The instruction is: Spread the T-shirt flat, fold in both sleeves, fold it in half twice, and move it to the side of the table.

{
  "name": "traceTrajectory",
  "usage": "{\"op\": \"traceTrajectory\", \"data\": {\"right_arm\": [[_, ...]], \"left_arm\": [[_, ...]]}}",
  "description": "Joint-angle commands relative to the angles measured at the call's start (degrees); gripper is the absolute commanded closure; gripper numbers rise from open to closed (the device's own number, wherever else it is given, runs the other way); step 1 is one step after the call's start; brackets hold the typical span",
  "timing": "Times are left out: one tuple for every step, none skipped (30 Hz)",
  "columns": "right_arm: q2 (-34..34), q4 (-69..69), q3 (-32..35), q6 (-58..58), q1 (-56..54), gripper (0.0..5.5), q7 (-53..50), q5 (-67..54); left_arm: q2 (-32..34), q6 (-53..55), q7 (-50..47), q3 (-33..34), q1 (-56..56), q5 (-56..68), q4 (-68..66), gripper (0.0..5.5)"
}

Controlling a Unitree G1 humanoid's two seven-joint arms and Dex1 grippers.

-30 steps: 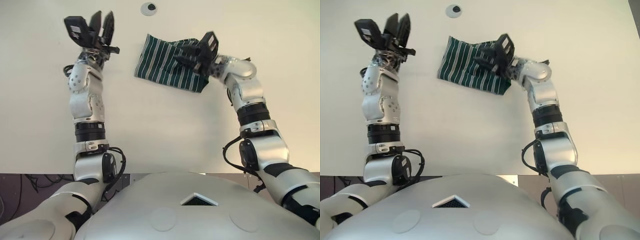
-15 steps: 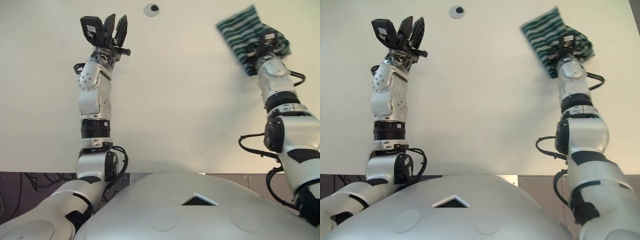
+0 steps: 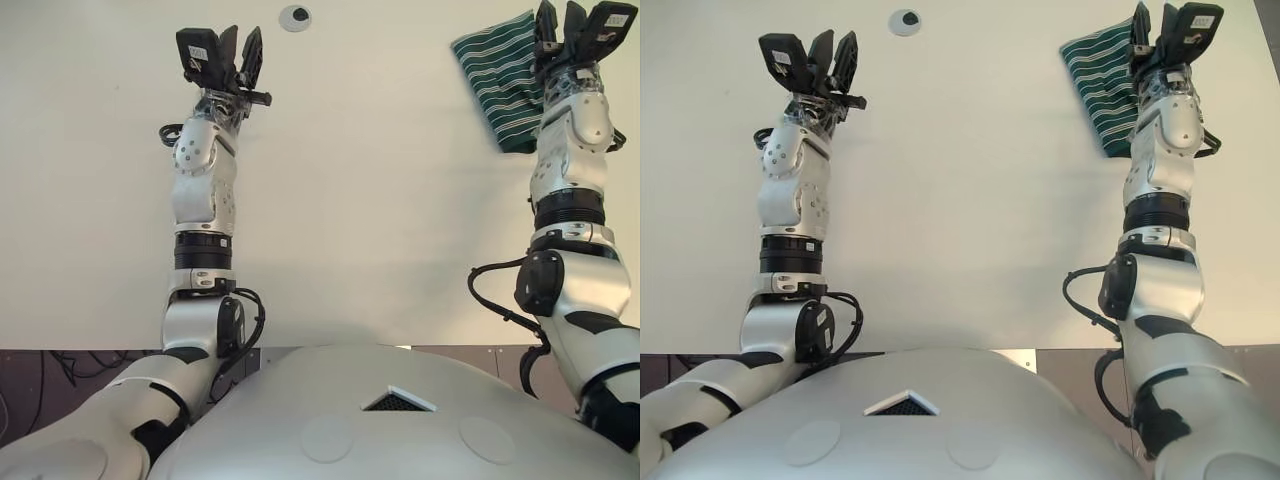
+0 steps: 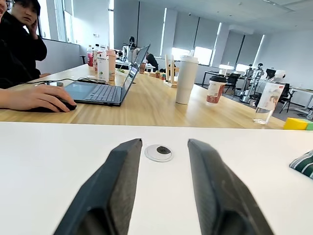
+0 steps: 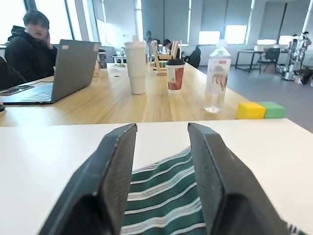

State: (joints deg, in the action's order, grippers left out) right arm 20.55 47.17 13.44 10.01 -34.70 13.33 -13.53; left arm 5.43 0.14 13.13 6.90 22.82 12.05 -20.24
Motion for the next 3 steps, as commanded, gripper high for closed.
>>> {"op": "traceTrajectory", "data": {"right_arm": [[-0.3, -1.1, -1.1, -0.2, -0.4, 3.6, -4.7, 3.8], [-0.5, -1.1, -1.1, 0.6, -0.1, 3.6, -5.3, 4.2], [-0.6, -1.1, -0.9, 1.1, 0.4, 3.6, -5.3, 4.2]], "left_arm": [[-0.2, -3.8, -3.7, 0.2, 4.4, -3.0, -3.2, 3.82], [-0.1, -4.4, -4.5, 0.4, 5.2, -3.4, -4.4, 3.82], [0.0, -5.2, -5.8, 0.4, 6.0, -4.4, -5.6, 3.82]]}}
